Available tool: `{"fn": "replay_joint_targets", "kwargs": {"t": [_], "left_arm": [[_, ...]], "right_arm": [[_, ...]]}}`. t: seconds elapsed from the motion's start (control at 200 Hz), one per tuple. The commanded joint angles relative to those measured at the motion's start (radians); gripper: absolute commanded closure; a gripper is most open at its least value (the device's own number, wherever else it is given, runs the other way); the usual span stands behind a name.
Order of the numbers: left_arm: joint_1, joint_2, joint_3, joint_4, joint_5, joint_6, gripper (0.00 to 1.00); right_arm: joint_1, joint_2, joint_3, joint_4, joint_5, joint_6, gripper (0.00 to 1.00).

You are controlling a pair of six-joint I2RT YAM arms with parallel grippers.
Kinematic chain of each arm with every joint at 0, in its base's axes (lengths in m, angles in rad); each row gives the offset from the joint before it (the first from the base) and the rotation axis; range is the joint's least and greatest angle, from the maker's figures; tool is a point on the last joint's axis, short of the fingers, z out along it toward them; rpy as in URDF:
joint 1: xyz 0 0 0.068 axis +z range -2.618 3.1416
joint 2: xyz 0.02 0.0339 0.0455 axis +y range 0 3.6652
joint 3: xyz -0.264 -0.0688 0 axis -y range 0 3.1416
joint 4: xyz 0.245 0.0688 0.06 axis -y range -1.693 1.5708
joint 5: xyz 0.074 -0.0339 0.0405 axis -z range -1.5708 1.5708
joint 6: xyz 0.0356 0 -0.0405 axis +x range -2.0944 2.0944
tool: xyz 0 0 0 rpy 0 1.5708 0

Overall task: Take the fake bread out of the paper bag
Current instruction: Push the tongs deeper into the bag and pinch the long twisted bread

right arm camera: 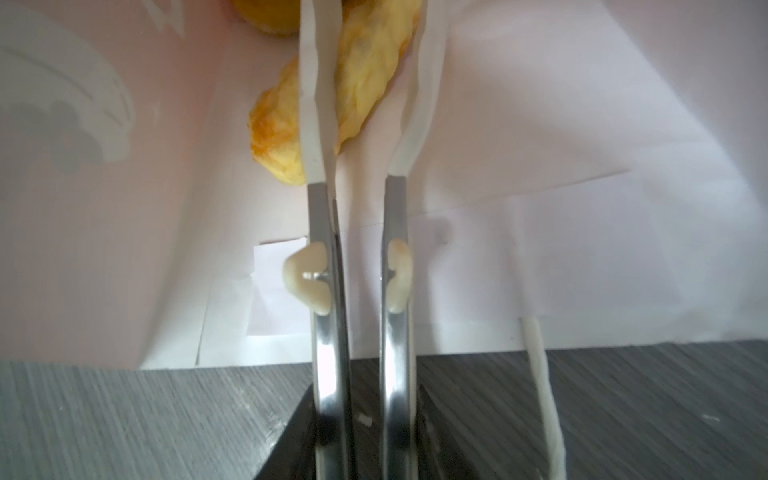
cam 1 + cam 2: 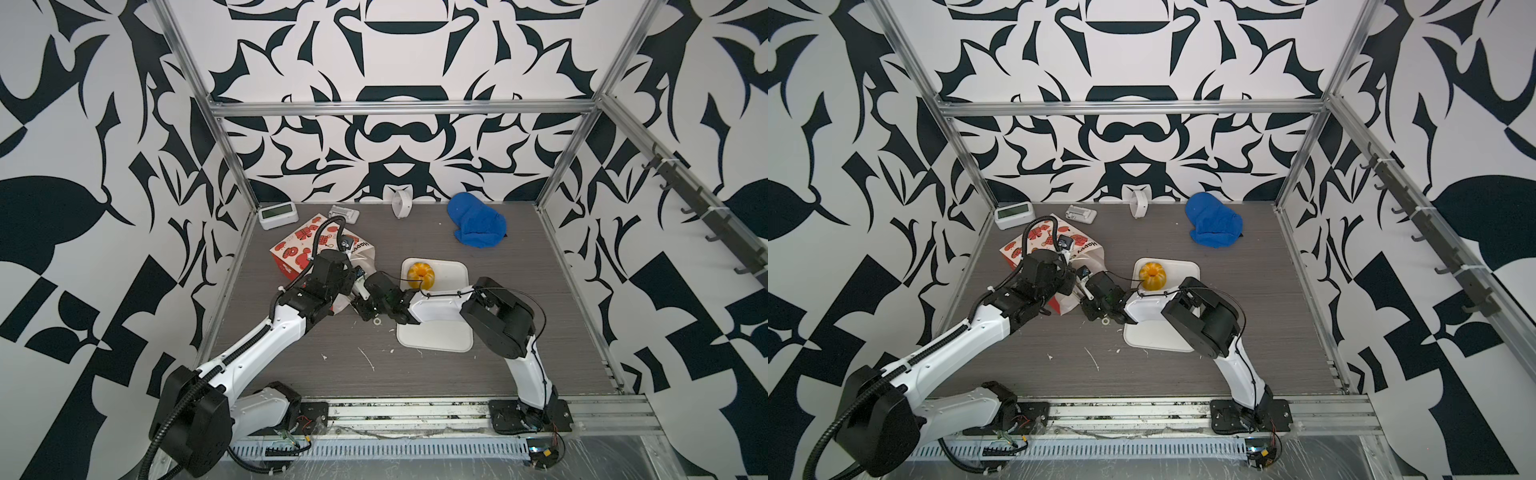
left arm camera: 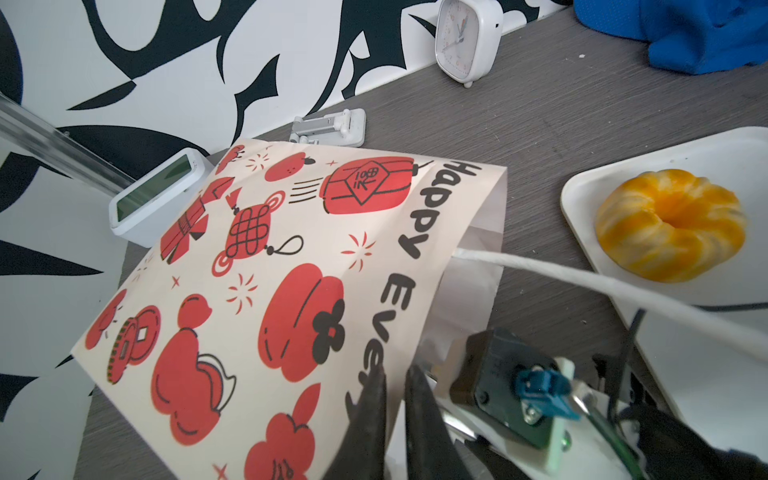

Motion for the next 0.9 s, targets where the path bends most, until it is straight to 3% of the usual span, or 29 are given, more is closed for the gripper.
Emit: {"fn": "replay_joint_targets", "kwargs": {"t": [0.0, 0.19, 0.345, 0.53, 0.895], "left_arm": [[0.000, -0.005, -0.013, 0.020, 0.001, -0.017, 0.86], [0.000, -0.009, -0.018, 0.022, 0.000, -0.018, 0.86], [0.000, -0.014, -0.018, 0.020, -0.001, -0.017, 0.86], [0.000, -0.011, -0.019, 0.024, 0.001, -0.018, 0.86], [0.000, -0.016, -0.018, 0.024, -0.004, -0.015, 0.86]], "right_arm": [[-0.002, -0.047, 0.068, -0.082, -0.006, 0.016, 0.67], [-0.024, -0.063, 0.126, -0.172, -0.157, 0.076, 0.67], [-0.046, -0.081, 0.141, -0.199, -0.283, 0.122, 0.60], [-0.083, -0.096, 0.138, -0.180, -0.413, 0.191, 0.57], [-0.108, -0.082, 0.192, -0.218, -0.598, 0.196, 0.57]]}}
